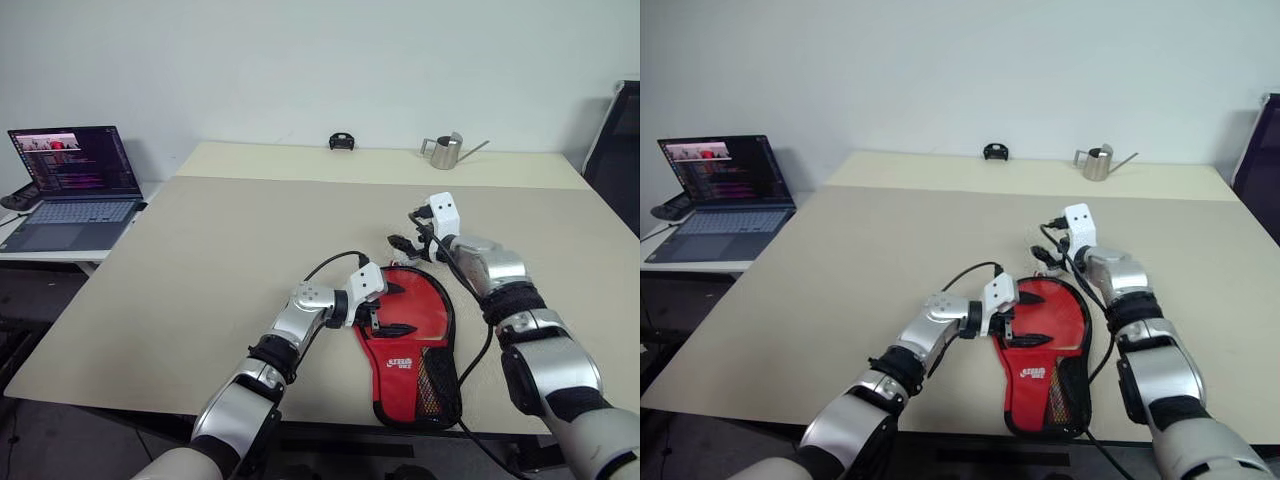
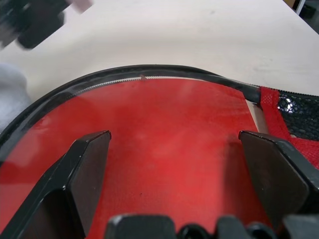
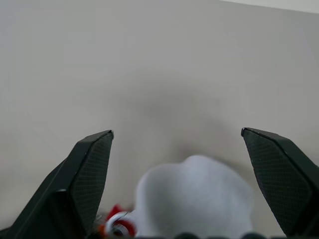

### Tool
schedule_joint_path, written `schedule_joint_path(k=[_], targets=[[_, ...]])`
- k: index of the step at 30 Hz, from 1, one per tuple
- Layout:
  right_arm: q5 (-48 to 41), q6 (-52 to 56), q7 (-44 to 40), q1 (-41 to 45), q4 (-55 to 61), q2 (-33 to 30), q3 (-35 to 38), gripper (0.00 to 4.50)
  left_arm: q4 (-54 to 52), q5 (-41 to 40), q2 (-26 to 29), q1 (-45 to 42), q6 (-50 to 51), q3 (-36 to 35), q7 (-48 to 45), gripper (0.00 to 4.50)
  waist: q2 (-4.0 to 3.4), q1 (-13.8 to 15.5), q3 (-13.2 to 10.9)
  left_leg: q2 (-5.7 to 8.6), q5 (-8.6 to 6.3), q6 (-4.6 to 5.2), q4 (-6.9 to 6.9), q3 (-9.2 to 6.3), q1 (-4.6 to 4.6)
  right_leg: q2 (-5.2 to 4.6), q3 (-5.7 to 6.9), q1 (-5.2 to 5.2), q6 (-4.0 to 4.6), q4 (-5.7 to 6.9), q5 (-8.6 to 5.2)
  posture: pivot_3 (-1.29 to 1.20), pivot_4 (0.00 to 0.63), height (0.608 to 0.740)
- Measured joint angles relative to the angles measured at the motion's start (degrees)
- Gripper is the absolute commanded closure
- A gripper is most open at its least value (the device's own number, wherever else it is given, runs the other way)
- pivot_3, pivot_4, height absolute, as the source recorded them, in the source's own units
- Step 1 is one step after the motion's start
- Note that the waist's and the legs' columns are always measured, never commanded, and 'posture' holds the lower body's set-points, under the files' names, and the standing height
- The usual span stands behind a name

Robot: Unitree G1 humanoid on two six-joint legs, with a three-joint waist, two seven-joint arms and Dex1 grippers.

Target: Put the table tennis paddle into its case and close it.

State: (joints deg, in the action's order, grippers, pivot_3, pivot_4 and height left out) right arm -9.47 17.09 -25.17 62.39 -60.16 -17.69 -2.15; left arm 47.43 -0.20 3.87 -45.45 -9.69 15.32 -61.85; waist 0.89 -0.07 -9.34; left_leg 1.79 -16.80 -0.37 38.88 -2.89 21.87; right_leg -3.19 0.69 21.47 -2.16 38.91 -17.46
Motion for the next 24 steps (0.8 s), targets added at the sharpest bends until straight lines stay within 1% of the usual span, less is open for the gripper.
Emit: schedule_joint_path(k=[4,11,14,21,22,24], targets=[[2.82,-4.55,1.59,0.89,-8.02,0.41,0.81,0.00,-1.12,0.13,0.11,0.43,0.75,0.01,0.07,0.03,-0.01,-0.05,0.00,0.00,0.04,-0.08,-0.02,0.04,0.02,-0.02,-0.04,0.01,0.00,-0.03,0.00,0.00,0.150,0.740],[4.63,-6.10,1.39,1.27,-10.43,1.47,1.04,0.00,-2.66,0.23,0.31,1.25,1.74,0.07,0.55,0.03,-0.06,-0.15,0.03,-0.03,0.04,-0.07,-0.03,0.05,0.00,-0.01,-0.05,0.02,0.00,0.01,0.00,0.00,0.150,0.740],[5.39,-6.16,1.36,1.27,-10.54,1.83,1.06,0.56,-2.68,0.26,0.32,1.26,1.74,0.10,0.58,0.00,-0.07,-0.15,0.04,-0.03,0.04,-0.07,-0.03,0.04,0.00,-0.01,-0.05,0.02,0.00,0.00,0.00,0.00,0.150,0.740],[6.09,-6.69,0.68,1.27,-10.47,2.30,1.33,2.88,-2.37,0.51,0.29,1.11,1.55,0.21,1.07,0.00,-0.09,-0.14,0.05,-0.03,0.04,-0.07,-0.02,0.04,-0.01,-0.01,-0.05,0.00,0.00,0.01,0.00,0.00,0.150,0.740],[6.10,-6.71,0.59,1.26,-10.44,2.32,1.42,3.17,-2.18,0.58,0.28,0.99,1.49,0.25,1.12,0.00,-0.09,-0.14,0.05,-0.03,0.04,-0.07,-0.02,0.04,-0.02,-0.01,-0.05,-0.01,0.00,0.01,0.00,0.00,0.150,0.740],[6.11,-6.71,0.43,1.26,-10.35,2.33,1.51,3.60,-1.71,0.63,0.25,0.76,1.29,0.30,1.17,0.00,-0.10,-0.14,0.06,-0.03,0.02,-0.04,-0.02,0.04,-0.04,-0.01,-0.05,-0.03,0.00,0.02,0.00,0.00,0.150,0.740]])
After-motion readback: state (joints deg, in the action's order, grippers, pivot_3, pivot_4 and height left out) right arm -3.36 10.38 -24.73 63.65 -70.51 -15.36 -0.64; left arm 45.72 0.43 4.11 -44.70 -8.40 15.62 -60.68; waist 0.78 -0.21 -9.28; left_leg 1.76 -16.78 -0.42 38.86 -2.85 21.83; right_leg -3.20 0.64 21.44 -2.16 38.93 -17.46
